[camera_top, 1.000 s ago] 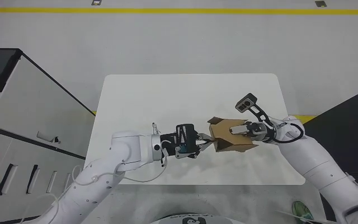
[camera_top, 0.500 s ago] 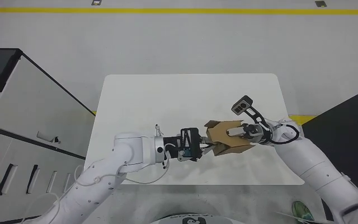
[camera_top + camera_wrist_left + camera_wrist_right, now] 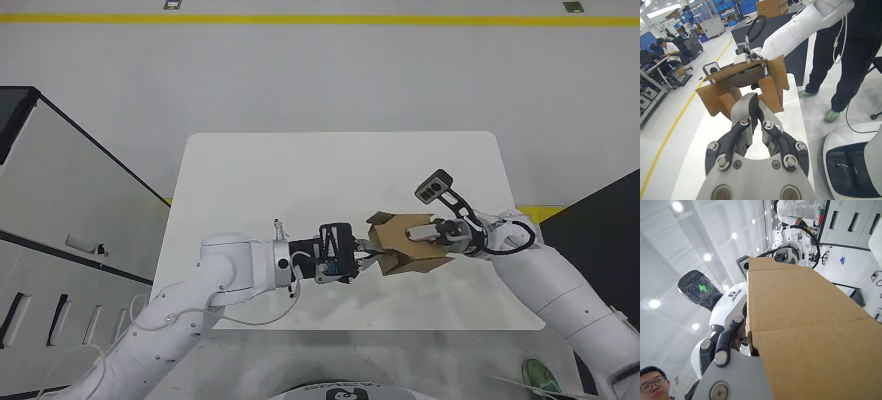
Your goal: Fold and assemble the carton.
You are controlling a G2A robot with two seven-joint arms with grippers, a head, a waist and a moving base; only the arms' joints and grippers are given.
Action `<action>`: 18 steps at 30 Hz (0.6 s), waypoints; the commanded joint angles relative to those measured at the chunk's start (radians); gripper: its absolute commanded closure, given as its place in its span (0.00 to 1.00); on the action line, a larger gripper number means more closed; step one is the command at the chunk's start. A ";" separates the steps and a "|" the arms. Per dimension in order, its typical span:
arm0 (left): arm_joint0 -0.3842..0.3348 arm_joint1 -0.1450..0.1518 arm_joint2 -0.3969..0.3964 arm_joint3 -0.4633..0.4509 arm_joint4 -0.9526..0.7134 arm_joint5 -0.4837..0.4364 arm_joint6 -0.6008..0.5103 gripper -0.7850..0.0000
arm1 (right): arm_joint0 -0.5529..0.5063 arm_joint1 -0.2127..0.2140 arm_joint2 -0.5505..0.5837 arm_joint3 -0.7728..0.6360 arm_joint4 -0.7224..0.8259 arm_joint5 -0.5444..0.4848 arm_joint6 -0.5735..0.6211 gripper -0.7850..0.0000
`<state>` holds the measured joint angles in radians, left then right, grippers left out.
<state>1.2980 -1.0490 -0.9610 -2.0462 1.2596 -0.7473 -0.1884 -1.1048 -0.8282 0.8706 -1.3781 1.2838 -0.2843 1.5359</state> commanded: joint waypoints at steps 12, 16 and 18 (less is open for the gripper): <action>-0.006 -0.004 0.021 0.012 0.005 -0.007 0.009 1.00 | 0.001 -0.004 -0.010 -0.004 0.001 0.000 0.000 1.00; -0.012 -0.006 0.029 0.017 0.006 -0.008 0.010 1.00 | 0.005 -0.007 -0.015 -0.002 0.003 0.000 0.000 1.00; -0.014 -0.007 0.031 0.019 0.005 -0.008 0.011 1.00 | 0.008 -0.008 -0.018 0.001 0.003 0.000 0.000 1.00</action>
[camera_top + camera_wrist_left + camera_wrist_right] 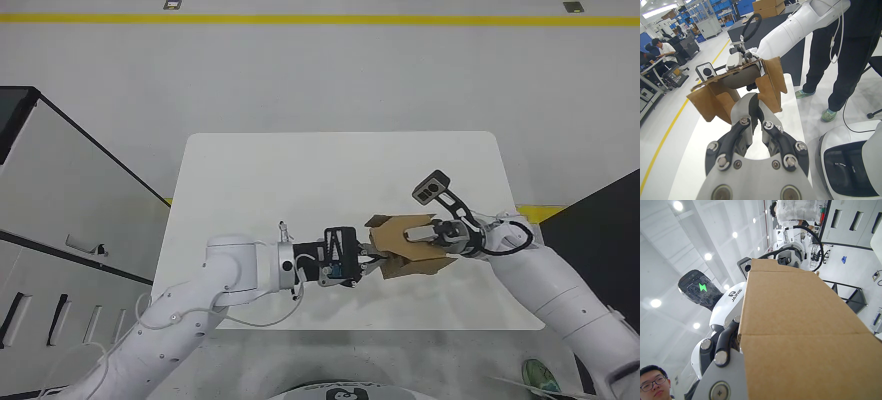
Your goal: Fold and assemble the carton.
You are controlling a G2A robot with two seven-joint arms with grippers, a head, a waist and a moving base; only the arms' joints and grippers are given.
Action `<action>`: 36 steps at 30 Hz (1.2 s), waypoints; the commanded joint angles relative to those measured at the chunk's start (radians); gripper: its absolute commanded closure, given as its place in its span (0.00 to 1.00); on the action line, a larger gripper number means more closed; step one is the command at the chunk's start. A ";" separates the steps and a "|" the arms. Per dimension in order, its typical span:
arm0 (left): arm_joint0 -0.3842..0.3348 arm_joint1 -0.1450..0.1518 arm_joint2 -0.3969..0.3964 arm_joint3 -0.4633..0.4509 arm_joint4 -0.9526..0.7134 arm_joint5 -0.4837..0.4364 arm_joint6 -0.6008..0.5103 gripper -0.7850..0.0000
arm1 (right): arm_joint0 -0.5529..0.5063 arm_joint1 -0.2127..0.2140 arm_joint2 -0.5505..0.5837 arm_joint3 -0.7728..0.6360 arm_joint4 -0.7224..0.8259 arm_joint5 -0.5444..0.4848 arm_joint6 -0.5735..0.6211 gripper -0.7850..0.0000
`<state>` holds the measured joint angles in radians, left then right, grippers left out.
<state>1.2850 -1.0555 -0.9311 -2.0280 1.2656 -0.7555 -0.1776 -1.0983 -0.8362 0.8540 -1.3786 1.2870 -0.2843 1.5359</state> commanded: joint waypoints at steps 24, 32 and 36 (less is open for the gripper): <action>0.008 0.004 -0.032 -0.001 -0.003 0.002 0.012 1.00 | -0.010 -0.001 0.042 0.026 -0.004 0.000 0.000 1.00; 0.002 -0.003 0.009 -0.003 0.001 -0.012 0.012 1.00 | -0.009 -0.011 0.036 0.019 -0.002 0.000 0.000 1.00; -0.007 -0.006 0.024 0.001 0.002 -0.007 0.010 1.00 | -0.008 -0.015 0.031 0.016 -0.002 0.000 0.000 1.00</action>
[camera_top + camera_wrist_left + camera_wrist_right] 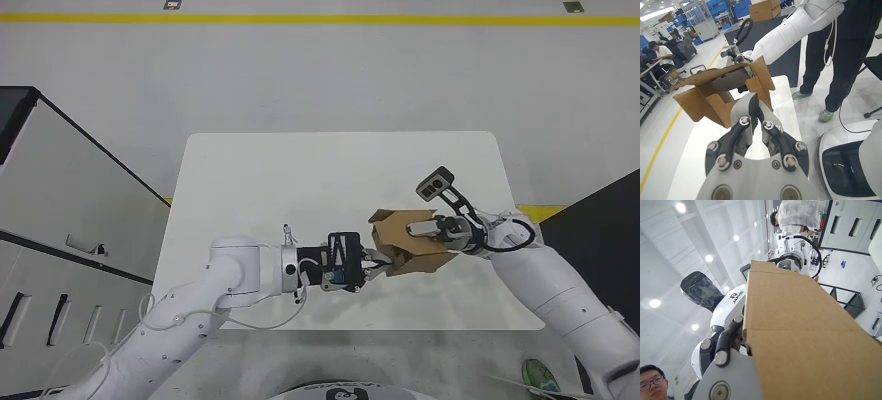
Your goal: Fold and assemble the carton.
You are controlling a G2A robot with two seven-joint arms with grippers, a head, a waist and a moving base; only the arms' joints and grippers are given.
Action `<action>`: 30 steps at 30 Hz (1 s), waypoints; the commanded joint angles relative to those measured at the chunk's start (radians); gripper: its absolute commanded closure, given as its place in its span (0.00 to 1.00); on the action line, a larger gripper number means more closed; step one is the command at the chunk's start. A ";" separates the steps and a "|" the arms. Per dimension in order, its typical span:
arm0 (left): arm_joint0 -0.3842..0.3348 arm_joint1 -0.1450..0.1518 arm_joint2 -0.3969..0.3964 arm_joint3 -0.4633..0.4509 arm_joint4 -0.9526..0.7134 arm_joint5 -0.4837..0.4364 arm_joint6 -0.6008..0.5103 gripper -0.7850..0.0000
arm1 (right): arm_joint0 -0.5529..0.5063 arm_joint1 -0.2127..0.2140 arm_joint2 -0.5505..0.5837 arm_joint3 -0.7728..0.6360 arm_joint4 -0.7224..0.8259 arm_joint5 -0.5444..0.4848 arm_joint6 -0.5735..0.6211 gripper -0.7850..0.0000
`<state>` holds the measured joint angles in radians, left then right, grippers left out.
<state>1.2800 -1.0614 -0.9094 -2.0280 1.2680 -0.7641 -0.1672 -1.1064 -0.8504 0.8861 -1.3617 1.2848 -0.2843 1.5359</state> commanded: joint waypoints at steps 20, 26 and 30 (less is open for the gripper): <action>-0.007 -0.005 0.013 -0.004 -0.004 0.009 -0.020 1.00 | -0.001 0.000 -0.038 -0.024 0.005 0.000 0.000 1.00; -0.005 -0.004 0.011 -0.004 -0.005 0.004 -0.021 1.00 | 0.004 0.005 -0.048 -0.025 0.009 0.000 0.000 1.00; -0.005 -0.004 0.011 -0.003 -0.004 0.000 -0.022 1.00 | 0.006 0.007 -0.053 -0.024 0.015 0.000 0.000 1.00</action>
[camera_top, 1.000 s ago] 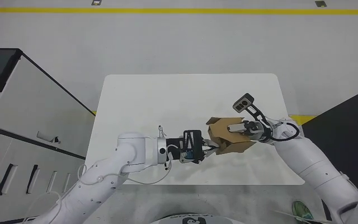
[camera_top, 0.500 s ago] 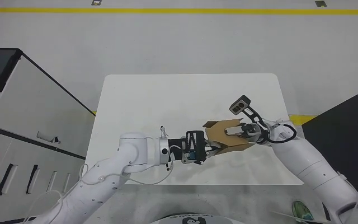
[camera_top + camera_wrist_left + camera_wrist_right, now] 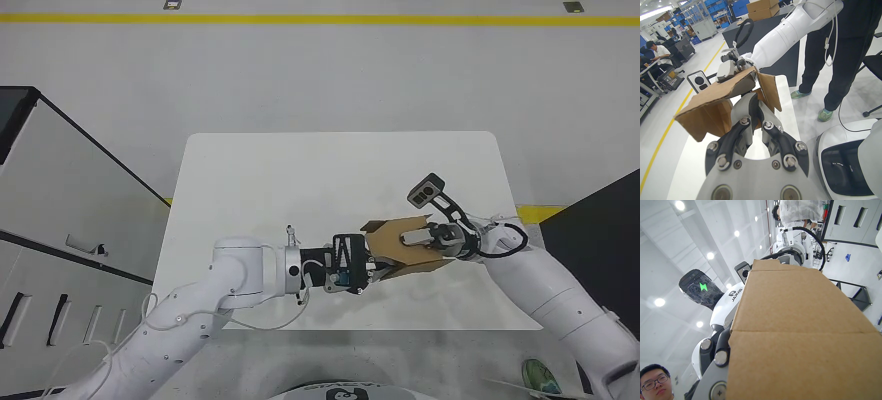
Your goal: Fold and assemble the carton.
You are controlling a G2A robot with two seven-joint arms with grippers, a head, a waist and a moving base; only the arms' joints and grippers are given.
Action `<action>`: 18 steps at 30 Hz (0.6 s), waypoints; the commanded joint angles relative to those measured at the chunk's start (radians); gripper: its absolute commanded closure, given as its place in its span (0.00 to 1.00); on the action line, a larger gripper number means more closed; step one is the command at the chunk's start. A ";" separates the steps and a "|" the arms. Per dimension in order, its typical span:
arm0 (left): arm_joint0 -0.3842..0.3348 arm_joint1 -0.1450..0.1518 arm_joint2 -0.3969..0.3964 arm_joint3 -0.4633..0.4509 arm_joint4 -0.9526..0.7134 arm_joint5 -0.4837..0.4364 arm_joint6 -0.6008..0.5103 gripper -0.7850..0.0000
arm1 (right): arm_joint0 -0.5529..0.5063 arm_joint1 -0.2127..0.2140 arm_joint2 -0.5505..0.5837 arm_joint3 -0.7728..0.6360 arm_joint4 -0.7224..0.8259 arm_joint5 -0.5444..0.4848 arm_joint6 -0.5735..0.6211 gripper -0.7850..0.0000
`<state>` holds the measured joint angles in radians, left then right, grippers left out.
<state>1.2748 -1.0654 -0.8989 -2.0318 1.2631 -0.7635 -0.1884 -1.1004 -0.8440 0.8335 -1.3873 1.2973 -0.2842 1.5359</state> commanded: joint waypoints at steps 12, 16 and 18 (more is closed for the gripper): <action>0.008 0.005 -0.035 -0.003 0.005 0.015 0.003 1.00 | -0.008 0.011 0.029 0.020 0.008 0.000 0.000 1.00; 0.019 0.009 -0.058 -0.012 0.006 0.019 0.004 1.00 | -0.022 0.014 0.054 0.021 0.007 0.000 0.000 1.00; 0.025 0.011 -0.069 -0.018 0.007 0.021 0.005 1.00 | -0.030 0.015 0.065 0.019 0.005 0.000 0.000 1.00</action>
<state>1.2966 -1.0554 -0.9627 -2.0471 1.2692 -0.7436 -0.1838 -1.1269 -0.8294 0.8938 -1.3672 1.3032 -0.2843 1.5359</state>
